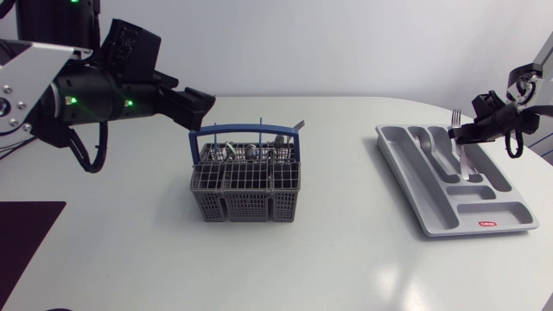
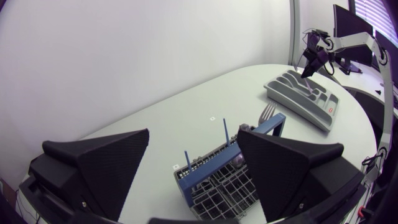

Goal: Unload the cutlery basket into the drawer organizer.

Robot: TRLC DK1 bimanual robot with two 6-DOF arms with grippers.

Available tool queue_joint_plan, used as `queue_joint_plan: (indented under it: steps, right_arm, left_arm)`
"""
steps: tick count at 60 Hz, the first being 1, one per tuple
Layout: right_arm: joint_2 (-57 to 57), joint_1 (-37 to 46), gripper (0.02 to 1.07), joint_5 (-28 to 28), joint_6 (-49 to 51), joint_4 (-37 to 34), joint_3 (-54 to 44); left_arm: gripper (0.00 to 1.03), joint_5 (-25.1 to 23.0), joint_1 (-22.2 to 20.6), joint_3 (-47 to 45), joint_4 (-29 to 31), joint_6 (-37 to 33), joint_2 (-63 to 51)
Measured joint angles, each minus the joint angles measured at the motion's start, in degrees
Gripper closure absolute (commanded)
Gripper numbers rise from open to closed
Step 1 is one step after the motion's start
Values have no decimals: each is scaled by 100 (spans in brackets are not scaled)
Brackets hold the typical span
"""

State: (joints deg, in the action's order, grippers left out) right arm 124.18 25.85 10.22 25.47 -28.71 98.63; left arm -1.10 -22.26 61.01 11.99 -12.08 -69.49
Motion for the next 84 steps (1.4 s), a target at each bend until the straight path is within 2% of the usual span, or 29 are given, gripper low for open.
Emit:
queue_joint_plan:
  steps: [26,29,34,40,44,51,60,69,77,84]
  right_arm:
    - [763,-138,96,-304,-195,-369,632]
    - [769,-155,87,-313,-216,-387,638]
    - [769,-208,62,-372,-282,-396,643]
    - [767,-238,44,-437,-326,-389,643]
    - [732,-249,37,-505,-341,-367,627]
    - [323,-267,37,-612,-345,-149,358]
    - [-953,-505,37,-592,-343,361,-758]
    - [-2302,-1202,37,-339,-396,544,-1819]
    - [-2861,-1860,37,-66,-614,586,-2345]
    - [-3150,-2485,38,293,-918,597,-2728]
  left_arm:
    - [5,81,-79,-2,66,0,55]
    - [5,83,-79,-2,63,0,85]
    - [5,101,-57,-2,66,0,138]
    - [5,103,24,-2,68,0,208]
    - [5,103,90,-33,68,0,284]
    - [5,101,205,-203,109,-2,494]
    - [5,72,352,-498,146,-4,804]
    - [6,-184,590,-822,192,-70,1163]
    - [5,-361,826,-1130,192,-219,1373]
    - [5,-743,957,-1504,238,-387,1458]
